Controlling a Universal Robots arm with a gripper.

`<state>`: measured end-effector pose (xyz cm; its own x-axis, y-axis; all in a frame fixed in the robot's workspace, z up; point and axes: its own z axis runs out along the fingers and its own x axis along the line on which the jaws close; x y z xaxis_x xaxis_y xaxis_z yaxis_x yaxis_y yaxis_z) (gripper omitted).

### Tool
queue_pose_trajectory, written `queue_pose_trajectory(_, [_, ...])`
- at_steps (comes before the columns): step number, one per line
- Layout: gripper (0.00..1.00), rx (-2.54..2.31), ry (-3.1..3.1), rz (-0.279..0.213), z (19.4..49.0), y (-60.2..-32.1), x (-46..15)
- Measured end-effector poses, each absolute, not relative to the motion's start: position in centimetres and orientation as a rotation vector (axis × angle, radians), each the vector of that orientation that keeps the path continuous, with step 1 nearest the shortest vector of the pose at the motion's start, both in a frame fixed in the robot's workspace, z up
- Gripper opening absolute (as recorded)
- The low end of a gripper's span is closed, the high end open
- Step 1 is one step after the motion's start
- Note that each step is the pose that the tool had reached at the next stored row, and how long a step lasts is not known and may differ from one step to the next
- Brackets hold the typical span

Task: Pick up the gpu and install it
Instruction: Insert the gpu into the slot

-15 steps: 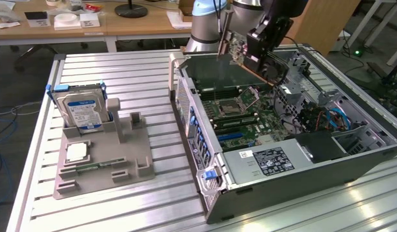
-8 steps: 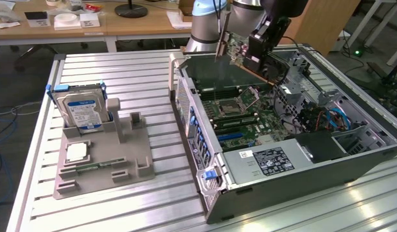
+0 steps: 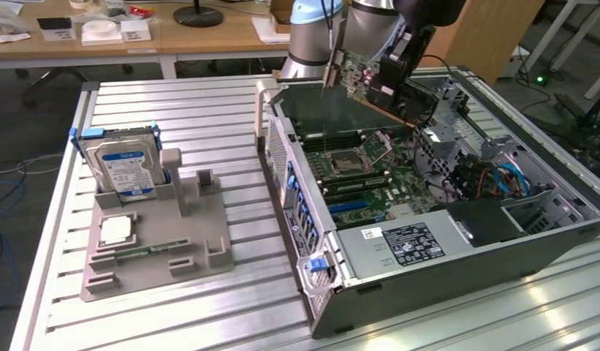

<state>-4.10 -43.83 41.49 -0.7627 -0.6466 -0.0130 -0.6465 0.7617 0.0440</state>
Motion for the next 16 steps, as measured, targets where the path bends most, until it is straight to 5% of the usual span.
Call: queue_pose_trajectory(16, [0.28, 1.283, -2.865, -0.069, 41.47, -43.83, -4.1])
